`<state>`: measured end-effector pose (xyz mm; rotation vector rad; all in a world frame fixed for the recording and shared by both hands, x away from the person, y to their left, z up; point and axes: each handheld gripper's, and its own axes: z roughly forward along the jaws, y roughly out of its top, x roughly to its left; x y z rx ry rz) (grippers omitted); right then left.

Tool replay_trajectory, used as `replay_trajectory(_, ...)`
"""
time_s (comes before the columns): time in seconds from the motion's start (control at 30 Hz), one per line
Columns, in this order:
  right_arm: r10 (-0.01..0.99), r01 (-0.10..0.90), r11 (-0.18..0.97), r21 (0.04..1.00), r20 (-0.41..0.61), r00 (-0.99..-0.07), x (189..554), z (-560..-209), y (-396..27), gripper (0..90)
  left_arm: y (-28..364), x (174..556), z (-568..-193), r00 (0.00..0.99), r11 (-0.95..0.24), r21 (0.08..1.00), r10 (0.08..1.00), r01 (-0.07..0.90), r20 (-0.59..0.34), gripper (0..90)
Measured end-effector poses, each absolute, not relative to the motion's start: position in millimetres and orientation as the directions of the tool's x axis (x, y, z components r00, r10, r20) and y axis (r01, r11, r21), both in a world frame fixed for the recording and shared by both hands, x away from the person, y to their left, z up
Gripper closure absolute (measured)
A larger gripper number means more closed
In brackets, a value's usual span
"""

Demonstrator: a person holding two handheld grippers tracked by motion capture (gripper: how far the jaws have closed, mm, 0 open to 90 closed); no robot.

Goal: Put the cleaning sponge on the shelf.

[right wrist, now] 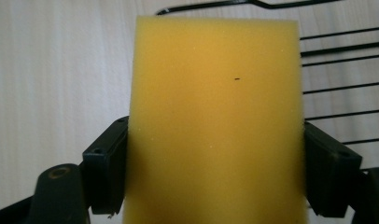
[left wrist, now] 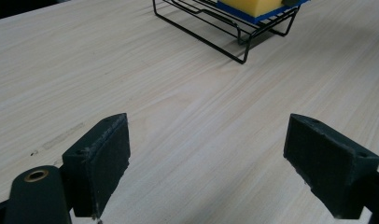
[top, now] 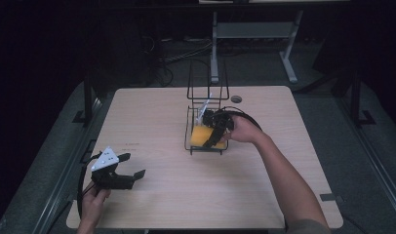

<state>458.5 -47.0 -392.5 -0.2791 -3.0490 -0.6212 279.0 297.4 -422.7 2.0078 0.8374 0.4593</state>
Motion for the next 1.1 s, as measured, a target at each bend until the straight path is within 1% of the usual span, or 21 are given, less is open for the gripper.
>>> replay_trajectory(0.1,0.164,0.168,0.915,0.368,0.041,-0.986,461,-391,-45,22.0,297,279,-423,0.703,-0.380,0.843,0.711,0.382,0.002,14.1)
replay_trajectory(0.2,0.164,0.173,0.904,0.390,0.057,-0.985,465,-389,-43,22.0,297,279,-423,0.703,-0.380,0.843,0.712,0.381,0.003,14.1)
replay_trajectory(0.33,0.177,0.190,0.907,0.375,0.069,-0.982,471,-397,-44,22.0,297,279,-423,0.702,-0.376,0.845,0.712,0.380,0.001,14.1)
replay_trajectory(0.5,0.182,0.198,0.898,0.393,0.077,-0.980,476,-399,-46,22.0,297,280,-423,0.703,-0.376,0.844,0.711,0.381,-0.001,14.1)
replay_trajectory(0.53,0.174,0.182,0.913,0.365,0.057,-0.983,477,-396,-45,22.0,296,280,-423,0.705,-0.380,0.844,0.709,0.380,0.002,14.1)
replay_trajectory(0.6,0.175,0.179,0.915,0.362,0.046,-0.984,478,-394,-44,22.0,296,280,-424,0.706,-0.390,0.839,0.708,0.380,0.009,14.1)
replay_trajectory(0.67,0.179,0.190,0.896,0.402,0.065,-0.982,481,-389,-43,22.0,296,280,-424,0.704,-0.384,0.840,0.710,0.384,0.002,14.1)
replay_trajectory(0.8,0.177,0.188,0.909,0.372,0.064,-0.982,483,-398,-41,21.9,297,280,-424,0.704,-0.387,0.839,0.710,0.382,0.006,14.1)
replay_trajectory(0.87,0.183,0.197,0.905,0.378,0.074,-0.980,484,-401,-40,21.8,297,279,-424,0.704,-0.385,0.840,0.710,0.382,0.005,14.1)
replay_trajectory(0.97,0.165,0.176,0.906,0.384,0.062,-0.984,483,-403,-34,21.8,297,279,-424,0.704,-0.385,0.840,0.710,0.382,0.005,14.1)
replay_trajectory(1.0,0.164,0.173,0.900,0.400,0.057,-0.985,484,-402,-34,21.9,297,278,-424,0.704,-0.385,0.840,0.711,0.383,0.005,14.1)
replay_trajectory(1.1,0.173,0.182,0.900,0.396,0.059,-0.983,486,-403,-37,21.7,298,278,-424,0.703,-0.384,0.840,0.711,0.383,0.005,14.1)
